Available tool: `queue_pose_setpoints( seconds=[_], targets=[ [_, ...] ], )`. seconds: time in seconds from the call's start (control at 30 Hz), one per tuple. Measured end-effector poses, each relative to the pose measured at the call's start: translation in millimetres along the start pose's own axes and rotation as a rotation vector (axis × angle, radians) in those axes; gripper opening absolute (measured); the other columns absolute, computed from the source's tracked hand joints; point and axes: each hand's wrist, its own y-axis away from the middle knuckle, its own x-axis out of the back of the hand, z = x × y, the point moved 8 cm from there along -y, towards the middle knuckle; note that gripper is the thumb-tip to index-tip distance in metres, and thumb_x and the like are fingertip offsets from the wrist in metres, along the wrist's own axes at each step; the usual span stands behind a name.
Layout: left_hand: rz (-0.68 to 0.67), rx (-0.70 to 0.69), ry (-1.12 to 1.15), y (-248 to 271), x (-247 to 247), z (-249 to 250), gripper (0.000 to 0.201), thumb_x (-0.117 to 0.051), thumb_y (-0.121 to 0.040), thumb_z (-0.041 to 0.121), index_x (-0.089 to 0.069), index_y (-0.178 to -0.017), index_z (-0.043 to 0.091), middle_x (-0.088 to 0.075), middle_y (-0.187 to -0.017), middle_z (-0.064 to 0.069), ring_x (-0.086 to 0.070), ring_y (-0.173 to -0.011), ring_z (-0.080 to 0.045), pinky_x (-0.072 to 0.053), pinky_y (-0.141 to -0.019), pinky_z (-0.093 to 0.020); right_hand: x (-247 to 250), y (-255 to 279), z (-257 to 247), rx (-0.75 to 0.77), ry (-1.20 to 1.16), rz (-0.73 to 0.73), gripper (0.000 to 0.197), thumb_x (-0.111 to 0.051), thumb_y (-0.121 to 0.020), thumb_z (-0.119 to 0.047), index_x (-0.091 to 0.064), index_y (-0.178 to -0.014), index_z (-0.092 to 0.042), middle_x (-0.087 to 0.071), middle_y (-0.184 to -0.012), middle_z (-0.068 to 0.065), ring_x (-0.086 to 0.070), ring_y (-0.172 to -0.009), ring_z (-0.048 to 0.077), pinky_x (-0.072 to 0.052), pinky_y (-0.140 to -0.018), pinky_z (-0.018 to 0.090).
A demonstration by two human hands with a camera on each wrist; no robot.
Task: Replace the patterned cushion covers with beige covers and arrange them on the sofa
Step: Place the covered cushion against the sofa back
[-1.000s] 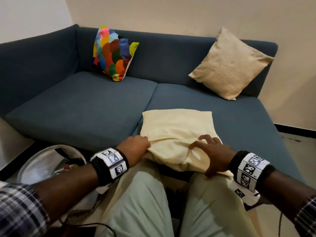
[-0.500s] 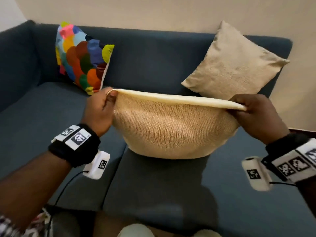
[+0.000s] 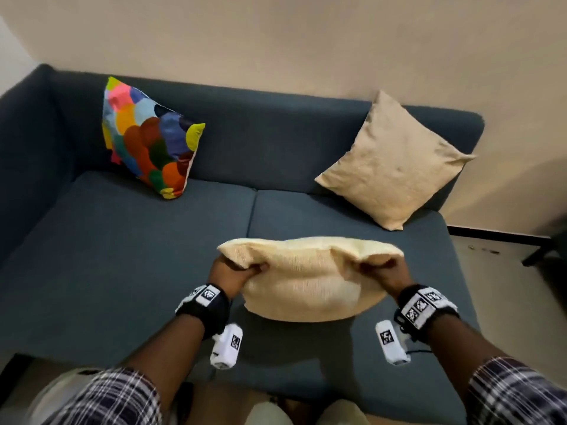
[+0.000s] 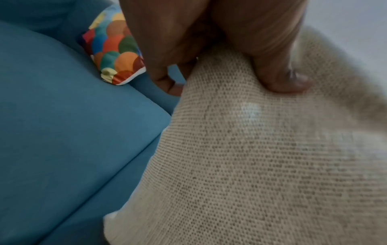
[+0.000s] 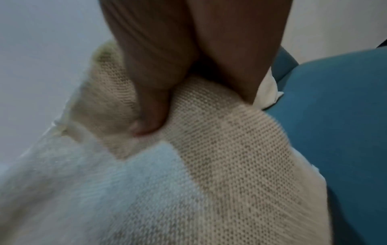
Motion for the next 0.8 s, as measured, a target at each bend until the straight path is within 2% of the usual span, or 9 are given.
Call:
queue_pose_setpoints(
  seconds=[0.1,0.23,0.33,0.4,0.47,0.57,0.67,0.73,0.8],
  targets=[
    [0.134,-0.01,0.032,-8.5,28.1,53.8,0.024,-0.087,-0.076,0.032,-0.072,-0.088,0.018,-0.075,-0.085,0.001,-0.071,-0.078,-0.009,-0.055,-0.069,-0.027,16.3,-0.2,-64.1,0.073,-0.145,0.158,0.023,-0.09,-0.072,-0.029,-0.076,-0.086,-0.017,-0.077,-0.084,-0.005,-0.07,-0.079,0.008,-0.056,-0.087,0.041],
    [0.101,0.093,0.23,-27.8,44.8,106.3,0.041,-0.076,-0.081,0.053,-0.071,-0.096,0.015,-0.077,-0.09,-0.005,-0.073,-0.089,-0.024,-0.056,-0.08,-0.037,27.5,-6.5,-121.1,0.019,-0.515,0.119,0.064,-0.088,-0.054,-0.066,-0.07,-0.092,-0.017,-0.068,-0.076,-0.002,-0.064,-0.069,0.014,-0.055,-0.067,0.028],
    [0.044,0.15,0.381,-45.3,48.6,128.2,0.079,-0.079,-0.062,0.073,-0.072,-0.109,0.01,-0.077,-0.104,-0.012,-0.073,-0.101,-0.03,-0.056,-0.093,-0.05,17.6,-0.3,-119.0,-0.196,-0.688,-0.148,0.064,-0.098,-0.039,-0.048,-0.072,-0.087,-0.015,-0.073,-0.07,0.0,-0.071,-0.059,0.012,-0.057,-0.054,0.022],
    [0.056,0.199,0.367,-54.4,54.1,136.2,0.092,-0.073,-0.053,0.085,-0.072,-0.105,0.01,-0.077,-0.101,-0.012,-0.074,-0.097,-0.03,-0.057,-0.092,-0.05,1.5,10.0,-117.6,-0.25,-0.58,-0.35,0.079,-0.105,-0.028,-0.035,-0.078,-0.097,-0.008,-0.078,-0.09,0.011,-0.076,-0.08,0.022,-0.061,-0.064,0.029],
    [0.06,0.27,0.381,-58.0,58.5,136.1,0.088,-0.064,-0.054,0.092,-0.072,-0.096,0.015,-0.077,-0.093,-0.01,-0.075,-0.085,-0.024,-0.06,-0.083,-0.042,-6.9,5.6,-114.9,-0.251,-0.436,-0.38,0.102,-0.105,-0.036,-0.027,-0.064,-0.125,-0.001,-0.072,-0.116,0.02,-0.072,-0.105,0.035,-0.061,-0.08,0.041],
    [-0.003,0.241,0.416,-50.8,59.1,139.7,0.071,-0.085,-0.05,0.071,-0.064,-0.092,0.017,-0.067,-0.082,-0.002,-0.065,-0.063,-0.009,-0.055,-0.055,-0.022,-0.6,-19.3,-124.6,-0.18,-0.444,-0.165,0.082,-0.097,-0.054,-0.023,-0.063,-0.125,-0.001,-0.073,-0.114,0.021,-0.068,-0.108,0.041,-0.059,-0.089,0.049],
    [-0.059,0.22,0.217,-49.7,61.4,132.7,0.111,-0.1,-0.026,0.047,-0.058,-0.122,0.012,-0.071,-0.112,-0.005,-0.069,-0.101,-0.019,-0.059,-0.086,-0.036,-4.3,-42.2,-147.7,-0.082,-0.429,-0.057,0.06,-0.091,-0.069,-0.027,-0.066,-0.118,-0.003,-0.075,-0.107,0.014,-0.071,-0.102,0.029,-0.061,-0.084,0.035],
    [-0.042,0.249,0.168,-56.6,70.3,125.5,0.101,-0.101,-0.033,0.035,-0.059,-0.123,0.013,-0.073,-0.115,-0.005,-0.069,-0.108,-0.022,-0.056,-0.095,-0.043,-11.5,-55.0,-169.7,-0.051,-0.35,-0.043,0.029,-0.073,-0.089,-0.01,-0.067,-0.116,-0.002,-0.075,-0.103,0.009,-0.072,-0.093,0.016,-0.058,-0.072,0.017],
    [0.044,0.274,0.207,-77.5,82.6,122.4,0.077,-0.101,-0.046,0.03,-0.064,-0.113,0.016,-0.077,-0.105,-0.002,-0.072,-0.1,-0.019,-0.058,-0.087,-0.037,-19.4,-81.4,-183.8,-0.044,-0.229,-0.042,0.022,-0.067,-0.095,-0.012,-0.069,-0.115,-0.004,-0.074,-0.101,0.003,-0.07,-0.088,0.012,-0.053,-0.063,0.01]
  ],
)
